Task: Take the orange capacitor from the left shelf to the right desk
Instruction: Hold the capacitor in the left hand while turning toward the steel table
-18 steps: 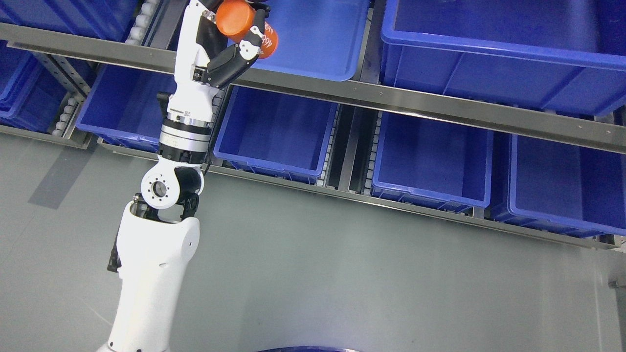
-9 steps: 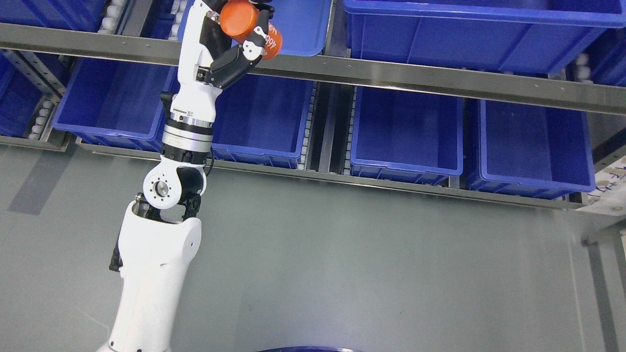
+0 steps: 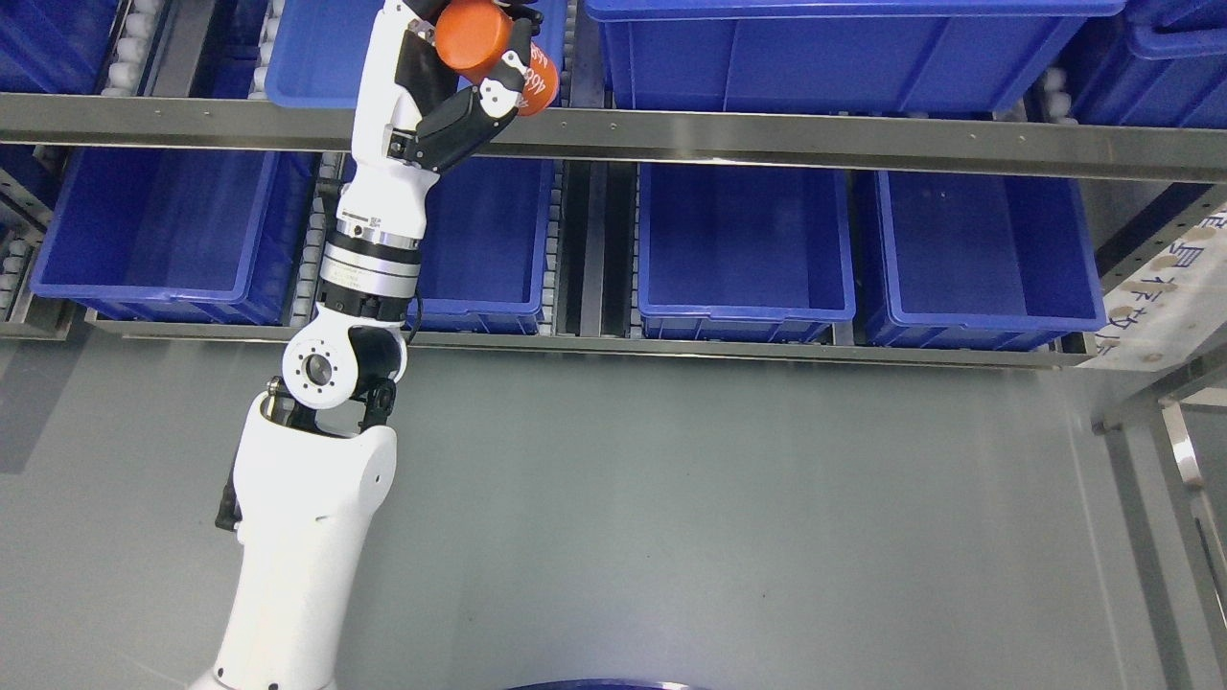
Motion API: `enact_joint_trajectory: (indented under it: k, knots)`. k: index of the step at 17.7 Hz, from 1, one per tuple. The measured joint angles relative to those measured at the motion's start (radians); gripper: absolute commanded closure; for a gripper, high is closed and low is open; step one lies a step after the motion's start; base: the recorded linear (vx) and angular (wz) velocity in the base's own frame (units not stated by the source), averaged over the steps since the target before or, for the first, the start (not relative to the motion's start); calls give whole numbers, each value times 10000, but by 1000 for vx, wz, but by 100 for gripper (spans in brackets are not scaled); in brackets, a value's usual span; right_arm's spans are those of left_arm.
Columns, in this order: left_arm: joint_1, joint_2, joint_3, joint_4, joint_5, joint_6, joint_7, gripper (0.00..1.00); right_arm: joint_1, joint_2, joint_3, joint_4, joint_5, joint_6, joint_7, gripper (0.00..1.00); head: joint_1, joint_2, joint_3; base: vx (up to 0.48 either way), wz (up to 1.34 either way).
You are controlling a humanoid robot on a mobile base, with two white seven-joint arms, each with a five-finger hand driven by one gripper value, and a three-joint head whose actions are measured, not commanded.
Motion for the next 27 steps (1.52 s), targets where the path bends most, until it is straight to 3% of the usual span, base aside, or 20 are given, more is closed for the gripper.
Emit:
enact_joint_trajectory:
  k: [27]
  knots:
    - [-304, 0, -128, -41, 3, -47, -12, 98, 4, 0, 0, 0, 0, 7, 0, 0, 0, 0, 0, 74, -586]
